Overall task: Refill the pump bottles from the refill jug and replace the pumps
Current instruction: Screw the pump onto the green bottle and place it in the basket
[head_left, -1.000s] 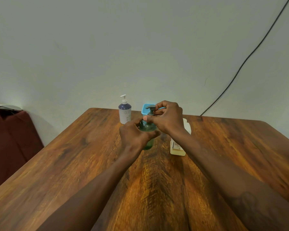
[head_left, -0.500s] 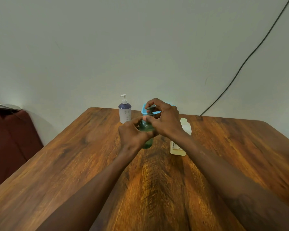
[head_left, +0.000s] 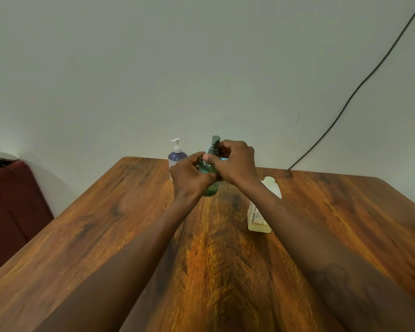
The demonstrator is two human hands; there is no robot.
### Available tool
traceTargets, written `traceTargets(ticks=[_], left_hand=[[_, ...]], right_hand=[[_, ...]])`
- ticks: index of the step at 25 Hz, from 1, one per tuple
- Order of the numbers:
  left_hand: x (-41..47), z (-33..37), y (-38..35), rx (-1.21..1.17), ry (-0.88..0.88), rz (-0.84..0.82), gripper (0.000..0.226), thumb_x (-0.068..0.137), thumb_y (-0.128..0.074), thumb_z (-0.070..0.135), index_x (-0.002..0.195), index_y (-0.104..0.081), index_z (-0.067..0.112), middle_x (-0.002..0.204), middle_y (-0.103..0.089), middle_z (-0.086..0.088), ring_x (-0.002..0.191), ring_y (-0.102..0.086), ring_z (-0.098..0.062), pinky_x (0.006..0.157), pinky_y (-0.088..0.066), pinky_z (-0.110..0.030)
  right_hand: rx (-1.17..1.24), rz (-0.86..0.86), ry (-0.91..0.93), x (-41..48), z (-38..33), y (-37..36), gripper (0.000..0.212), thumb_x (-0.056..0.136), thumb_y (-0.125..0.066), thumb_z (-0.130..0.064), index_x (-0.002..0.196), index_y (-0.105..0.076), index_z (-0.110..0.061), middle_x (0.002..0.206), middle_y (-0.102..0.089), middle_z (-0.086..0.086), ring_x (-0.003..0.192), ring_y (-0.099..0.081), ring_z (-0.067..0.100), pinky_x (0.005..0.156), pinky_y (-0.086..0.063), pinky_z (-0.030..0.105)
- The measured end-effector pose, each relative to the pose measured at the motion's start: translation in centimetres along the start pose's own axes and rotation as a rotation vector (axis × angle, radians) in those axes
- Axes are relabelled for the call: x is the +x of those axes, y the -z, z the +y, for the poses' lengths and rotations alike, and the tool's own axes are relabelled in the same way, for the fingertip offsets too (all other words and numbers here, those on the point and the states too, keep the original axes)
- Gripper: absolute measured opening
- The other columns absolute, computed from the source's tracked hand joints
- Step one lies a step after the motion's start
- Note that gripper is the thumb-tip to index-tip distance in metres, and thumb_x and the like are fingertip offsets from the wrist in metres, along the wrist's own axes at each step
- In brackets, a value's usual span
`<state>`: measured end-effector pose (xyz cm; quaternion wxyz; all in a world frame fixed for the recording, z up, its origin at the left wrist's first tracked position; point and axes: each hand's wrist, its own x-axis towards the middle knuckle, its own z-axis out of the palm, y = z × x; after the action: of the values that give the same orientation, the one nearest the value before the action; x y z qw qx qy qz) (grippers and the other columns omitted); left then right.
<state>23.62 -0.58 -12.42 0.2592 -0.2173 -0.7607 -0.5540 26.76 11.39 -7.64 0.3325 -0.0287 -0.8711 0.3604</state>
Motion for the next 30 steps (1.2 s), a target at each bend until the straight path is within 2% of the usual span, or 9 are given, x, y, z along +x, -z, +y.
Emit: traceTargets(ticks=[2, 6, 7, 10, 12, 15, 18, 25, 30], left_hand=[[2.4, -0.2, -1.0, -0.011, 0.015, -0.023, 0.055, 0.063, -0.096, 0.029, 0.113, -0.077, 0.017, 0.098, -0.076, 0.006, 0.082, -0.069, 0.001, 0.073, -0.055, -0.009], [8.6, -1.8, -3.2, 0.085, 0.105, -0.169, 0.070, 0.066, -0.095, 0.036, 0.129, -0.071, 0.017, 0.126, -0.073, -0.003, 0.110, -0.070, -0.017, 0.094, -0.058, -0.030], [10.0, -2.4, -3.7, 0.084, 0.142, -0.194, 0.073, 0.067, -0.095, 0.038, 0.132, -0.069, 0.017, 0.129, -0.072, -0.005, 0.112, -0.070, -0.018, 0.094, -0.058, -0.031], [12.6, -4.4, -4.8, 0.049, 0.197, -0.201, 0.062, 0.073, -0.092, 0.038, 0.127, -0.073, 0.016, 0.121, -0.075, -0.005, 0.097, -0.071, -0.009, 0.081, -0.058, -0.023], [13.3, -5.8, -5.8, 0.048, 0.212, -0.228, 0.052, 0.078, -0.090, 0.033, 0.123, -0.075, 0.014, 0.115, -0.077, -0.006, 0.091, -0.071, -0.008, 0.082, -0.058, -0.023], [13.8, -7.6, -7.4, 0.025, 0.242, -0.278, 0.035, 0.089, -0.079, 0.017, 0.123, -0.075, 0.012, 0.117, -0.077, -0.008, 0.104, -0.074, -0.015, 0.092, -0.056, -0.025], [14.2, -9.6, -8.9, 0.070, 0.304, -0.291, 0.034, 0.091, -0.069, 0.010, 0.124, -0.075, 0.015, 0.122, -0.075, -0.006, 0.114, -0.071, -0.020, 0.104, -0.053, -0.033], [13.8, -13.1, -10.3, 0.094, 0.385, -0.374, 0.038, 0.093, -0.062, 0.000, 0.129, -0.072, 0.009, 0.132, -0.070, -0.011, 0.121, -0.066, -0.028, 0.087, -0.056, -0.028], [12.7, -13.8, -10.1, 0.069, 0.386, -0.329, 0.041, 0.092, -0.068, 0.002, 0.133, -0.068, 0.005, 0.135, -0.068, -0.013, 0.122, -0.066, -0.027, 0.085, -0.052, -0.021]], right_hand=[[0.005, 0.081, -0.017, 2.1, 0.2, -0.7, 0.032, 0.079, -0.086, -0.033, 0.104, -0.079, -0.013, 0.097, -0.079, 0.002, 0.087, -0.074, 0.014, 0.090, -0.060, 0.037], [-0.028, 0.156, -0.039, 7.0, 1.5, -2.2, 0.026, 0.080, -0.086, -0.032, 0.099, -0.081, -0.014, 0.091, -0.079, 0.001, 0.083, -0.074, 0.014, 0.085, -0.060, 0.032], [-0.036, 0.171, -0.048, 8.2, 2.3, -2.6, 0.026, 0.080, -0.085, -0.032, 0.099, -0.081, -0.015, 0.092, -0.079, 0.001, 0.084, -0.073, 0.015, 0.085, -0.059, 0.033], [-0.052, 0.201, -0.121, 10.6, 4.8, -4.5, 0.023, 0.080, -0.084, -0.031, 0.097, -0.080, -0.016, 0.092, -0.079, 0.002, 0.090, -0.071, 0.023, 0.088, -0.057, 0.041], [-0.052, 0.219, -0.160, 11.8, 6.8, -6.1, 0.019, 0.081, -0.082, -0.031, 0.093, -0.080, -0.017, 0.091, -0.078, 0.002, 0.090, -0.070, 0.026, 0.088, -0.055, 0.043], [-0.041, 0.242, -0.193, 12.8, 9.0, -8.5, 0.018, 0.082, -0.081, -0.030, 0.093, -0.079, -0.016, 0.091, -0.078, 0.002, 0.090, -0.069, 0.027, 0.086, -0.053, 0.039], [-0.036, 0.235, -0.234, 13.8, 10.5, -10.5, 0.017, 0.084, -0.081, -0.027, 0.095, -0.079, -0.015, 0.094, -0.078, 0.005, 0.090, -0.068, 0.026, 0.084, -0.054, 0.037], [-0.077, 0.145, -0.313, 14.4, 13.5, -13.5, 0.015, 0.082, -0.083, -0.028, 0.082, -0.078, -0.014, 0.079, -0.075, 0.006, 0.080, -0.067, 0.024, 0.066, -0.046, 0.030], [-0.052, 0.146, -0.316, 14.1, 13.8, -14.3, 0.016, 0.081, -0.082, -0.028, 0.092, -0.079, -0.017, 0.087, -0.077, 0.003, 0.092, -0.067, 0.027, 0.083, -0.056, 0.042]])
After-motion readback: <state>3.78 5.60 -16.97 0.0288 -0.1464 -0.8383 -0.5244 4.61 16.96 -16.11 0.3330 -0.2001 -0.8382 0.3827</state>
